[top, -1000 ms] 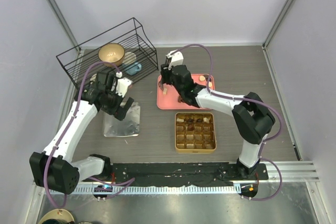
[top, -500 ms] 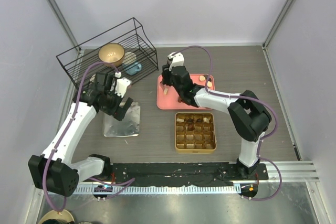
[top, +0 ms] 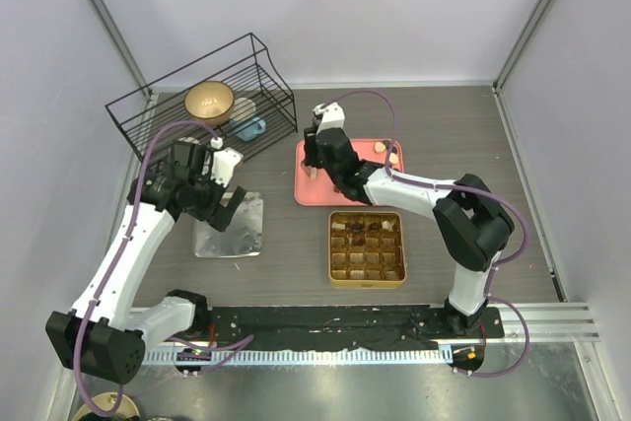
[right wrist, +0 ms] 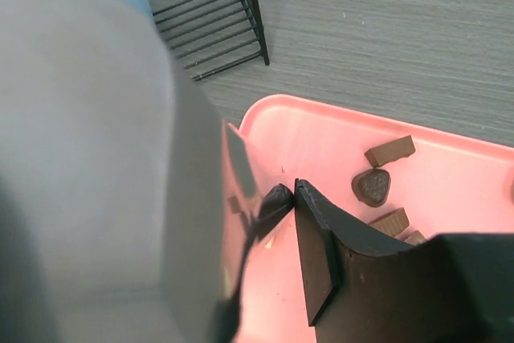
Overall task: Pack the chocolate
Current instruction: Pick up the fake chocolate from the plate.
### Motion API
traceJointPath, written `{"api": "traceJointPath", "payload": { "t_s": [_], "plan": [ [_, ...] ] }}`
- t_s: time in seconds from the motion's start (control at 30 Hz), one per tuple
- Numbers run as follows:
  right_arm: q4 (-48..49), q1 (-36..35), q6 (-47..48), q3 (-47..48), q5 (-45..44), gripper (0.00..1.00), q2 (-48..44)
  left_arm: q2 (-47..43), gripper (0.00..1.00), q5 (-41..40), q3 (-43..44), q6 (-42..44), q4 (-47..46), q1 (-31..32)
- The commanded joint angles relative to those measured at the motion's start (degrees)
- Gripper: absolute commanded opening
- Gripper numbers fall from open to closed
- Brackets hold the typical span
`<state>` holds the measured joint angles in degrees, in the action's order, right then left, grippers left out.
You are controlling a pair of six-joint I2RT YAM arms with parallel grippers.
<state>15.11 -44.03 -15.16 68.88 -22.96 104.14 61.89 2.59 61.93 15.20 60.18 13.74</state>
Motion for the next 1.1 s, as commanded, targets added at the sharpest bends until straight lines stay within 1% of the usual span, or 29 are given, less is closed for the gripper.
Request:
{"api": "traceJointPath", "payload": {
  "t_s": [0.0,0.07,0.17,0.33,0.47,0.67,0.8,0.93,0.97,1.03,1.07],
  "plan": [
    [-2.7,-1.1,-0.1,0.8,-2.3,0.49,-1.8,-2.2,1.00,-0.3,0.7,0.2,1.2,-0.3],
    [-2.8,-1.3,-0.1,0.6,-2.7,0.49,-2.4,-2.6,1.00,-0.6,0.7,0.4,1.4,-0.3],
    [-2.7,-1.7,-0.4,-0.1,-3.3,0.45,-3.2,-2.8,1.00,-0.7,0.8,0.5,1.6,-0.3],
    [-2.7,-1.8,-0.7,-0.9,-3.5,0.34,-4.5,-2.6,1.00,0.0,1.1,0.3,2.0,-0.4],
    [-2.7,-1.7,0.4,-0.8,-3.9,0.27,-5.3,-2.9,1.00,0.2,0.9,0.0,2.0,-0.4],
    [-2.5,-1.8,2.2,-0.5,-4.0,0.20,-7.4,-3.8,1.00,0.1,0.8,0.0,2.5,-0.4],
    [-3.3,-1.7,3.6,-0.5,-3.6,0.19,-11.7,-4.0,1.00,-0.2,0.9,0.0,2.8,-0.4],
    [-8.9,-1.7,4.7,-0.9,-3.8,0.19,-18.4,-3.6,1.00,-0.2,1.3,0.0,3.0,-0.3],
    [-12.4,-1.8,4.5,-1.8,-4.4,0.19,-21.9,-3.4,1.00,0.0,1.3,0.1,2.9,-0.4],
    [-16.7,-1.8,3.1,-3.2,-5.6,0.19,-25.8,-3.1,1.00,0.3,1.3,0.1,2.8,-0.3],
    [-20.8,-1.8,2.8,-4.8,-5.8,0.19,-29.5,-2.8,1.00,0.5,1.3,0.1,2.7,-0.4]
  ]
}}
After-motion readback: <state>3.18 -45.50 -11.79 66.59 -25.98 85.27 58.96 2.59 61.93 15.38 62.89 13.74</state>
